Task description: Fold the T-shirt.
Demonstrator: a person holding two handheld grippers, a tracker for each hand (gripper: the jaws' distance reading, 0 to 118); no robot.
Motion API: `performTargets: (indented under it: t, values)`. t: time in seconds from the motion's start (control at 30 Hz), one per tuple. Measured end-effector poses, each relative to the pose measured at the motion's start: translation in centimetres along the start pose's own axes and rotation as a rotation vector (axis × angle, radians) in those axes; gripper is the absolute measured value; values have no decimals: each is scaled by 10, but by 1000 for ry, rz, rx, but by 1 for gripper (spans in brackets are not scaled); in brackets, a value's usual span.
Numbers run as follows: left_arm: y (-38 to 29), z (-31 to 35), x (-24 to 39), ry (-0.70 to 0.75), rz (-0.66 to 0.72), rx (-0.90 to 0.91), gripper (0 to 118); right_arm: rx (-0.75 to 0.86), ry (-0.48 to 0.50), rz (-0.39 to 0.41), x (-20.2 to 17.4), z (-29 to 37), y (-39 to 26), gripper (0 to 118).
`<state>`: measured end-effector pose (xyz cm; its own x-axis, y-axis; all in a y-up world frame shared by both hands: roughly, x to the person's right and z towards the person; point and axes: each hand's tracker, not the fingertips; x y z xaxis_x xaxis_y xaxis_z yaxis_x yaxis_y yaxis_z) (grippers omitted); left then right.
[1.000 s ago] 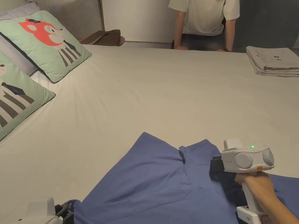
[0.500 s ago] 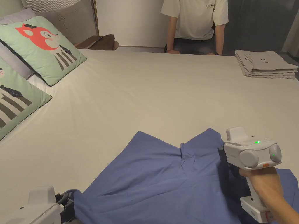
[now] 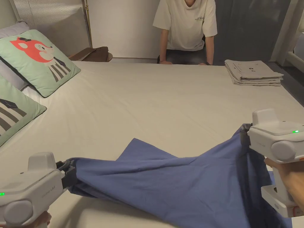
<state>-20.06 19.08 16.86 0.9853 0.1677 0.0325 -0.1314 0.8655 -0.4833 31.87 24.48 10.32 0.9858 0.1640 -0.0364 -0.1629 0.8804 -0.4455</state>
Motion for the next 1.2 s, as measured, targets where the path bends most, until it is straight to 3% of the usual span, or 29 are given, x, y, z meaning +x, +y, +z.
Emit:
performTargets:
  t: [0.27, 0.5, 0.8, 0.93, 1.2]
  values:
    - [87, -22, 43, -51, -42, 90, 3, 285, -124, 7, 37, 60, 79, 2]
    - [195, -69, 81, -74, -83, 188, 3, 460, -222, -12, 61, 64, 153, 2]
    - [320, -107, 125, -2, -189, 360, 2, 603, -255, -89, 97, 32, 232, 2]
    - [363, -112, 131, 15, -174, 422, 2, 648, -240, -129, 105, 19, 261, 2]
    - [383, -115, 126, 49, -188, 486, 2, 692, -187, -205, 101, -5, 281, 2]
